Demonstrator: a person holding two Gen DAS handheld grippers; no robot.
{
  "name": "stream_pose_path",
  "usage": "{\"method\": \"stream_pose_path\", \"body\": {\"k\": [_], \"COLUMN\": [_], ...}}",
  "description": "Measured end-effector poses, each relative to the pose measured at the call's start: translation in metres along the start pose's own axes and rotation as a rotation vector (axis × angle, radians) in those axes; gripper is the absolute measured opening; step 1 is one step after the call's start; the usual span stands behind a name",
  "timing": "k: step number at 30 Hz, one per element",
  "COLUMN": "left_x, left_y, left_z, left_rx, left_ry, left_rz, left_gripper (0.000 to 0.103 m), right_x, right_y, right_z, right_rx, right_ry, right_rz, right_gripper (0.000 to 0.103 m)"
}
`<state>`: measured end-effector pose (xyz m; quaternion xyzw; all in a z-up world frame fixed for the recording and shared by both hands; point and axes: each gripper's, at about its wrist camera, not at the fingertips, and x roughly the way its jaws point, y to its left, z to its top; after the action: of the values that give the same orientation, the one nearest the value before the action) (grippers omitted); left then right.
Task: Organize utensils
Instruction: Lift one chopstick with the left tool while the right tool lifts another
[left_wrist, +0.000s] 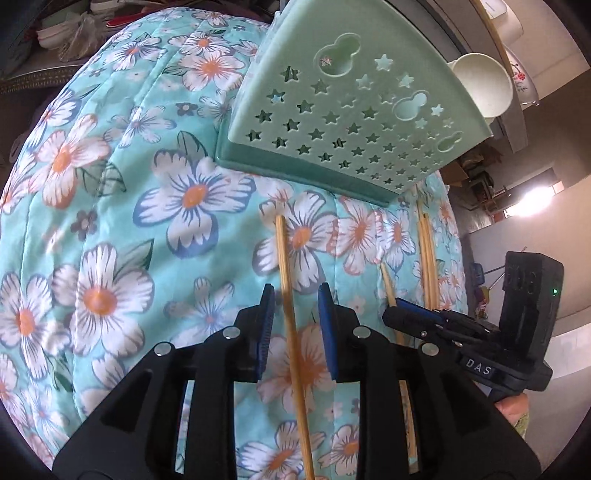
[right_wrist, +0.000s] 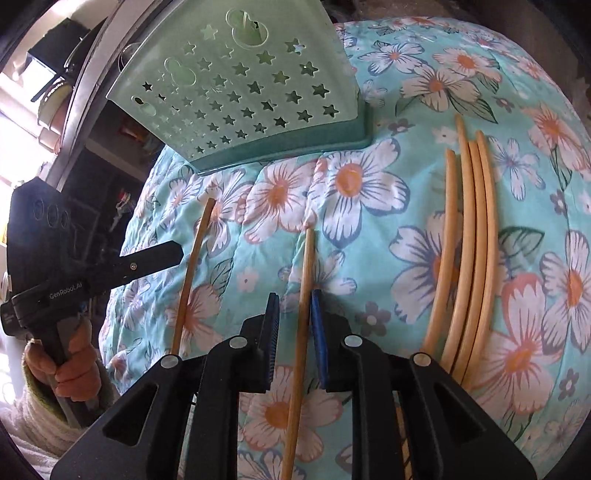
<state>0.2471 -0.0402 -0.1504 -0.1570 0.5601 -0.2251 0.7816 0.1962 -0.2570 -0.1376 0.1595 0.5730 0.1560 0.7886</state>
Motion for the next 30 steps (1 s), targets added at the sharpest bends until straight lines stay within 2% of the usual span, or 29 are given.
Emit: {"method": "stream_pose_path", "body": {"k": [5, 9, 12, 16, 23, 30], "left_x": [0.022, 0.025, 0.024, 0.027, 0.019, -0.019], "left_y": [-0.003, -0.009, -0.016, -0.028, -0.039, -0.05], "left_z": [0.016, 0.016, 0.011, 0.006, -0.002, -0.014], "left_rx": [0.013, 0.068, 0.128, 0.198, 0.201, 0.221], "left_ry": [0.037, 0.018, 0.005, -0.018, -0.036, -0.089], "left_rz": [0.071, 0.128, 0.194, 0.276, 0.236, 0.195], "left_gripper": [0.022, 0.022, 0.02, 0.009, 0.006, 0.006], "right_x": [0.009, 0.019, 0.021, 0.025, 0.003, -0.034], "right_y": [0.004, 0.01, 0.016, 0.019, 0.015, 0.025], "right_z": [0.009, 0.018, 0.022, 0.022, 0.015, 0.01], "right_rx": [-0.034, -0.052, -0.068, -0.061, -0.055, -0.08], "right_ry": [0.003, 0.002, -0.006, -0.033, -0.073, -0.145], "right_rz": [-0.034, -0.054, -0.076, -0.073, -0.045, -0.028], "right_gripper": [0.018, 0.018, 0.017, 0.008, 0.007, 0.006]}}
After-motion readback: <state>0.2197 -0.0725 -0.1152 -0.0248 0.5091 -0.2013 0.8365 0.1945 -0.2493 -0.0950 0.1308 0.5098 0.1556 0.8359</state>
